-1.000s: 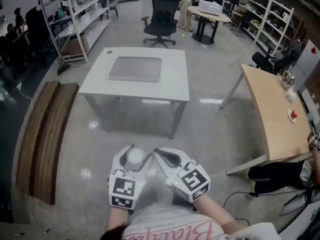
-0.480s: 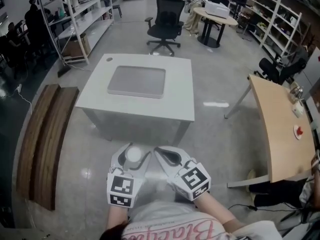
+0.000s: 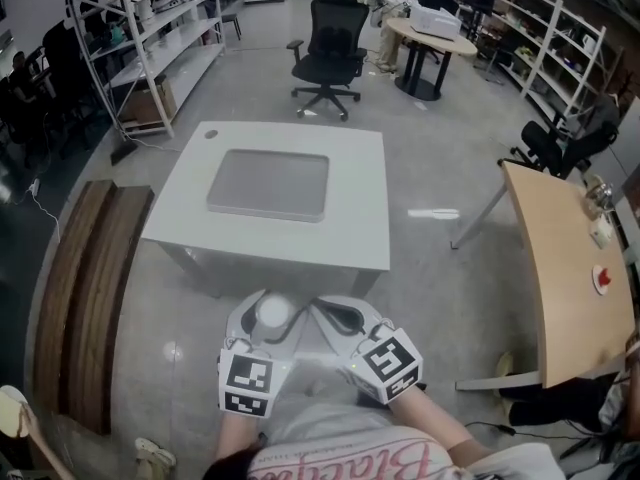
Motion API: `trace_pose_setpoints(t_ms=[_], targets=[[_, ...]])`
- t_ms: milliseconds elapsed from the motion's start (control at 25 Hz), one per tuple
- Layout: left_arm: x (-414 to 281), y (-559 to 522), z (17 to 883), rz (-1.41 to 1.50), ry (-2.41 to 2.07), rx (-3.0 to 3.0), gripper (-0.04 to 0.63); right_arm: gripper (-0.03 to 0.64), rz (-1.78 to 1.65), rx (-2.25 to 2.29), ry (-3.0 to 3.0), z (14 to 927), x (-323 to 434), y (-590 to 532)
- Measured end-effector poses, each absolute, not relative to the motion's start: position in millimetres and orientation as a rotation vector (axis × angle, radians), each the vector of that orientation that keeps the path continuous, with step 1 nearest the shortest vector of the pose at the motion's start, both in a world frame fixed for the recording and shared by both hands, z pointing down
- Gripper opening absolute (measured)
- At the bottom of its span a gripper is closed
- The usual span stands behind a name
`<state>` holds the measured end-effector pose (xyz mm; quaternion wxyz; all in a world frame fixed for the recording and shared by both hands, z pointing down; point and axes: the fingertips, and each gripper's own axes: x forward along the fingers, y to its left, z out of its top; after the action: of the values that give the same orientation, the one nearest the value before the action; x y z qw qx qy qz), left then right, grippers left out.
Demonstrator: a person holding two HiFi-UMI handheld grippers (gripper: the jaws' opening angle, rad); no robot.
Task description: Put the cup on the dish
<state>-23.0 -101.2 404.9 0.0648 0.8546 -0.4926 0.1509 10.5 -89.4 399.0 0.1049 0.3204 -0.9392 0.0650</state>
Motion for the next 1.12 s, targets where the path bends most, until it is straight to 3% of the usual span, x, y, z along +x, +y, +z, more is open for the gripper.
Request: trace_pose_setpoints(t_ms=[1120], targets=[[-58.2, -270.1, 423.6, 0.477, -1.485, 2.552, 0.261, 0.002, 0.249, 1.012, -2.720, 408.1, -7.7, -239.2]])
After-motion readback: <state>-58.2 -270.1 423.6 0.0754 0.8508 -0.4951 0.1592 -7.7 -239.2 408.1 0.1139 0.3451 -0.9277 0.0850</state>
